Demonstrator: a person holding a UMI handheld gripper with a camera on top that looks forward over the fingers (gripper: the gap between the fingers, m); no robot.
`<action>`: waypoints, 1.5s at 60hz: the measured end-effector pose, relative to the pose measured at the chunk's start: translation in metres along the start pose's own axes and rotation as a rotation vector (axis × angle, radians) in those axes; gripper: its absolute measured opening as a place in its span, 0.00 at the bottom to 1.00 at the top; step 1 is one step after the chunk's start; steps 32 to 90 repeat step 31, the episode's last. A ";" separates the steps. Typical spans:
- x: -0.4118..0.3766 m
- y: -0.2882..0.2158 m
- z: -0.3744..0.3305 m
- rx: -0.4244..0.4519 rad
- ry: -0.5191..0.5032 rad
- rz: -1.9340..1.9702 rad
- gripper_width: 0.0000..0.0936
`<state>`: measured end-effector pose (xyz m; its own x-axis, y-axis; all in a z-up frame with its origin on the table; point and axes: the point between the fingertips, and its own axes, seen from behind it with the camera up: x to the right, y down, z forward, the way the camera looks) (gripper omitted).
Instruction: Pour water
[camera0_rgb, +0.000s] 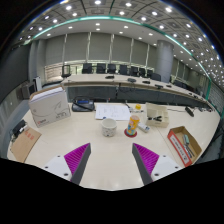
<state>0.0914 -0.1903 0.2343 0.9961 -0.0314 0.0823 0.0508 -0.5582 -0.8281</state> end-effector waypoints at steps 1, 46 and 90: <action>-0.004 0.003 -0.005 0.001 -0.001 -0.004 0.92; -0.028 0.019 -0.054 0.010 0.012 -0.042 0.91; -0.028 0.019 -0.054 0.010 0.012 -0.042 0.91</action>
